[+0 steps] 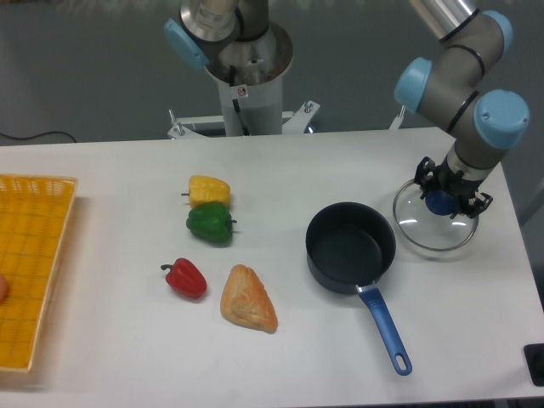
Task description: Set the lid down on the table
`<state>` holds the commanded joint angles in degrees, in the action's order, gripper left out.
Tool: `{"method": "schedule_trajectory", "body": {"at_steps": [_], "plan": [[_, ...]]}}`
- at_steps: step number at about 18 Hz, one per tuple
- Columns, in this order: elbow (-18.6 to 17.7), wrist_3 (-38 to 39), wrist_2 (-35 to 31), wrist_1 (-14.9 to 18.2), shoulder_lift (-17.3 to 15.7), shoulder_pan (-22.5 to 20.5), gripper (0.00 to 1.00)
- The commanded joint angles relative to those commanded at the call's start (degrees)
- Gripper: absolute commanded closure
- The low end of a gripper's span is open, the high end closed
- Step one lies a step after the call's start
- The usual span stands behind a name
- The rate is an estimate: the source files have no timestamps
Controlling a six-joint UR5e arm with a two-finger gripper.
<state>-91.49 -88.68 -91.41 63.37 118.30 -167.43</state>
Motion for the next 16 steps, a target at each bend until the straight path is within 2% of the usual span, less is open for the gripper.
{"method": "schedule_trajectory", "body": {"at_steps": [16], "plan": [[-1.23, 0.35, -0.18, -0.26, 0.79, -0.09, 0.63]]}}
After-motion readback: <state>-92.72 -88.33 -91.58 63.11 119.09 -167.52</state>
